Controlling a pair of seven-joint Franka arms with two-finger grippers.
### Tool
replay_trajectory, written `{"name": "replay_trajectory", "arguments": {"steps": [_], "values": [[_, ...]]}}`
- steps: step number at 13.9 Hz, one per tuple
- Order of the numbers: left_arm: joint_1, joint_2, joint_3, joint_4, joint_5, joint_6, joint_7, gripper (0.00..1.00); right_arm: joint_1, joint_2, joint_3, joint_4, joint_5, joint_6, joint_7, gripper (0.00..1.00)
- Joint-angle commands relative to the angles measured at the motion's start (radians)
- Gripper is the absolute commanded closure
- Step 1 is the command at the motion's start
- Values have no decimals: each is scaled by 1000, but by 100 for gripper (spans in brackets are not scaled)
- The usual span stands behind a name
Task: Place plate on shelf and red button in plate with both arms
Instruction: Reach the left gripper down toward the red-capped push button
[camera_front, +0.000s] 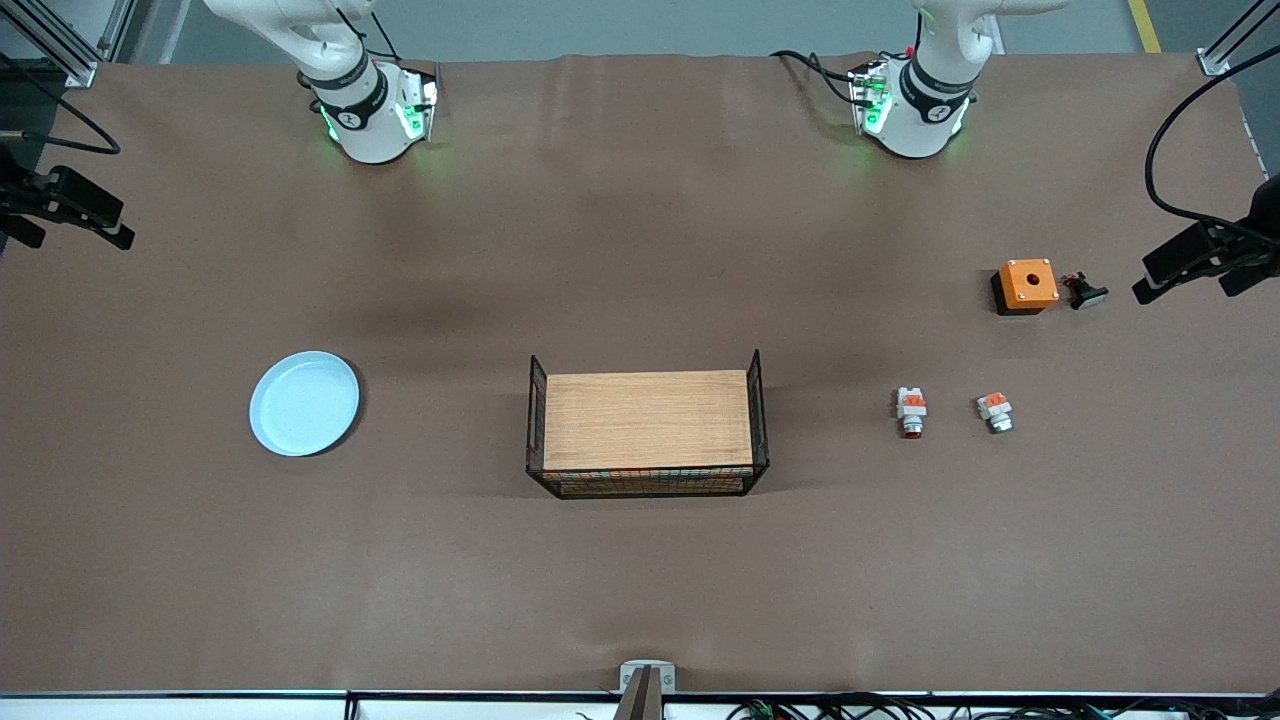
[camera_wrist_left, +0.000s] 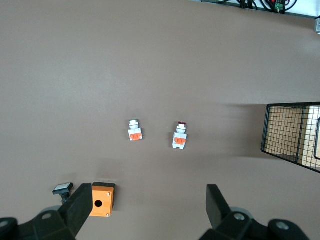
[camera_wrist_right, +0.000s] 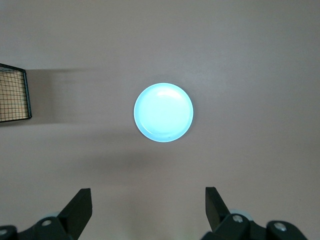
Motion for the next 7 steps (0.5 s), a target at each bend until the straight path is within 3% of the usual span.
{"name": "replay_trajectory", "arguments": {"steps": [1,7], "values": [[-7,4,3,11,16,-21,-10,0,-20,-31,4,-34,41,14,-14,0],[-1,6,4,16,16,-21,2,0,-23,-31,5,-32,40,11,-19,0]]}}
